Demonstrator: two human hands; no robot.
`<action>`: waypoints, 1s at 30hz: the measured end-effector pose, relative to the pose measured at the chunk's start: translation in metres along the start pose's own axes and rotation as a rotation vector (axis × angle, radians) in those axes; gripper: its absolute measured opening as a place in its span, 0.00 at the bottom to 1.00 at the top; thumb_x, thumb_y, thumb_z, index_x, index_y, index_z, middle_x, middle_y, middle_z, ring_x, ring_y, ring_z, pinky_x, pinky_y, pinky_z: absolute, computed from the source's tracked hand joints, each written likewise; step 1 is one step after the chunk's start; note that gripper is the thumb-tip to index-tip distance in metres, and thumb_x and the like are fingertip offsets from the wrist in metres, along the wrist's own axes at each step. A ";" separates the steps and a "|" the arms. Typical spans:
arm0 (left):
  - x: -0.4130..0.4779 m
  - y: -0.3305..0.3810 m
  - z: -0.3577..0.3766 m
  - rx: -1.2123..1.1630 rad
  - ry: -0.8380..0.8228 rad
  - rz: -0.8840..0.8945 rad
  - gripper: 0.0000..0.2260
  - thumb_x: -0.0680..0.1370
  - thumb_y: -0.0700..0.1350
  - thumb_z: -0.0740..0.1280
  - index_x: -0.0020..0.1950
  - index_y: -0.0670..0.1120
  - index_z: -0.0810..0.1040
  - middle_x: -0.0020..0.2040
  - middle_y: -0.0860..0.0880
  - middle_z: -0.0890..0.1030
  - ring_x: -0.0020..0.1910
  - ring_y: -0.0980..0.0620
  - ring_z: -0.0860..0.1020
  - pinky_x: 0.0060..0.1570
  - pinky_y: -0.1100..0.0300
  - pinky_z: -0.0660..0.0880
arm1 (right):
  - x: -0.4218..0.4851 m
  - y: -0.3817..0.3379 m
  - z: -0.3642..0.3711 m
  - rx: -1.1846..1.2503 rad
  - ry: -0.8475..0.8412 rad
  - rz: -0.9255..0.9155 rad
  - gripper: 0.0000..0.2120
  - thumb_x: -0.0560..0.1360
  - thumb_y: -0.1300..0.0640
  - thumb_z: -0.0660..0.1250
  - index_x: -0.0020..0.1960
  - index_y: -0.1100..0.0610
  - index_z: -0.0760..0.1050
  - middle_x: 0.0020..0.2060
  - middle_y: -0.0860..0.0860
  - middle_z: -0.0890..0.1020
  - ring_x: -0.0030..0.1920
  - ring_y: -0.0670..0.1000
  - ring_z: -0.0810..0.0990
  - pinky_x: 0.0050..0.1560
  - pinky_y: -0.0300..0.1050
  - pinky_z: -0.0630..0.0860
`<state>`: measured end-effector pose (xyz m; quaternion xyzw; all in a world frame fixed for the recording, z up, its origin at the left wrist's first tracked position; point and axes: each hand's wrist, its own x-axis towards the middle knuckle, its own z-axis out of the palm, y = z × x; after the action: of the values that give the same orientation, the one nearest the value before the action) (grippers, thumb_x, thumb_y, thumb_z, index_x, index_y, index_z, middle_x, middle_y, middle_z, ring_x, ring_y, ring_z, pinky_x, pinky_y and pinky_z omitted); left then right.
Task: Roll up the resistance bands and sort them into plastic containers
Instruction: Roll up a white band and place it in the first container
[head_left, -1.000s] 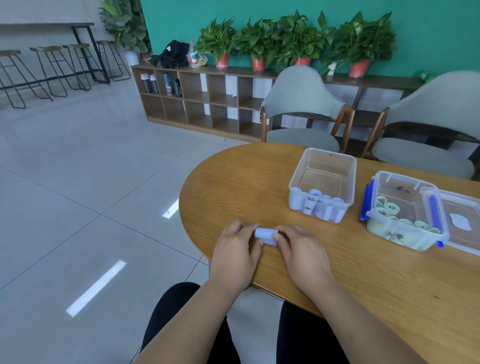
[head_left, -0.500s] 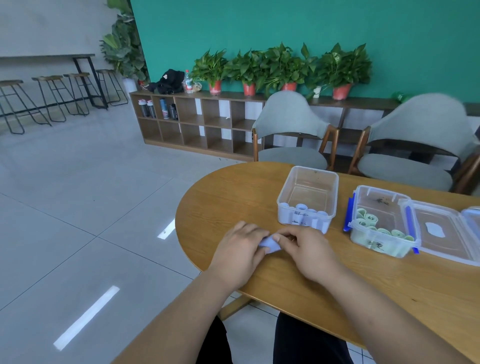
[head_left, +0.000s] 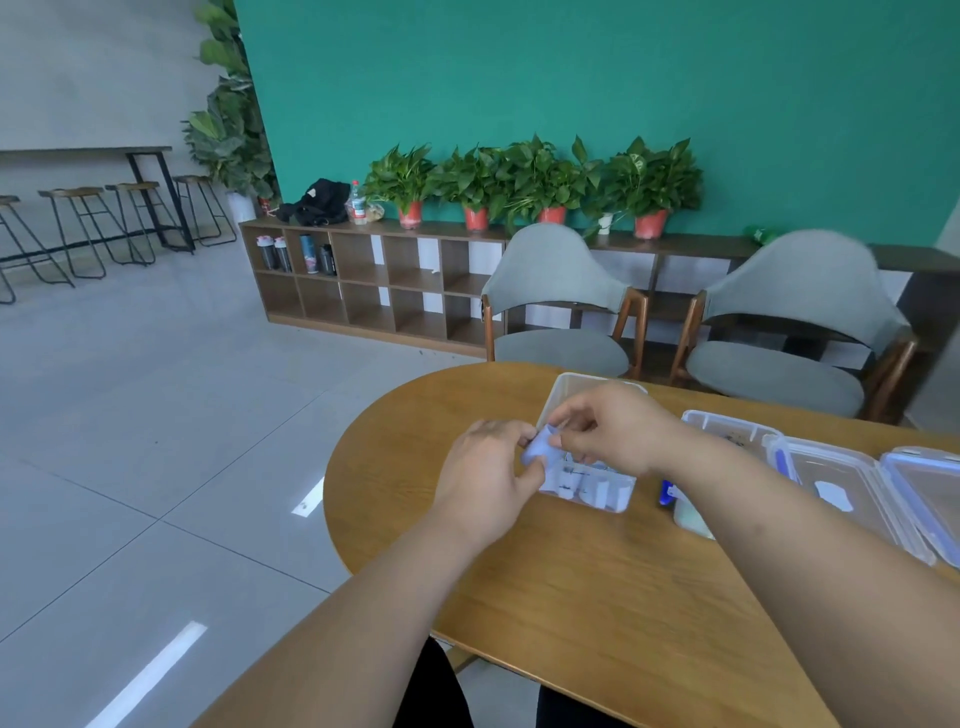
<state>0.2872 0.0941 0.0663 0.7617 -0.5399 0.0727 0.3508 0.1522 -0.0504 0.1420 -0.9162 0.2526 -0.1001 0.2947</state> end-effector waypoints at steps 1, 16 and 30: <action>0.007 0.000 0.001 0.002 0.007 -0.003 0.11 0.80 0.51 0.70 0.62 0.52 0.82 0.55 0.57 0.83 0.54 0.53 0.74 0.54 0.56 0.72 | 0.006 -0.002 -0.005 -0.026 -0.001 0.005 0.07 0.78 0.52 0.75 0.56 0.49 0.84 0.38 0.45 0.87 0.36 0.43 0.86 0.39 0.37 0.80; 0.057 -0.033 0.034 -0.093 -0.099 -0.115 0.22 0.77 0.52 0.76 0.71 0.54 0.79 0.61 0.59 0.79 0.62 0.54 0.74 0.62 0.56 0.75 | 0.074 0.027 -0.008 -0.500 0.013 0.023 0.14 0.77 0.56 0.72 0.62 0.49 0.83 0.55 0.50 0.85 0.54 0.51 0.83 0.56 0.48 0.82; 0.053 -0.049 0.050 -0.107 -0.259 -0.081 0.31 0.74 0.56 0.78 0.76 0.55 0.74 0.68 0.61 0.73 0.64 0.55 0.74 0.65 0.53 0.76 | 0.107 0.031 0.031 -0.581 -0.352 0.205 0.20 0.83 0.58 0.68 0.75 0.50 0.75 0.68 0.53 0.78 0.66 0.56 0.79 0.67 0.49 0.77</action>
<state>0.3384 0.0309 0.0333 0.7661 -0.5527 -0.0693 0.3207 0.2414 -0.1133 0.1024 -0.9348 0.3065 0.1654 0.0692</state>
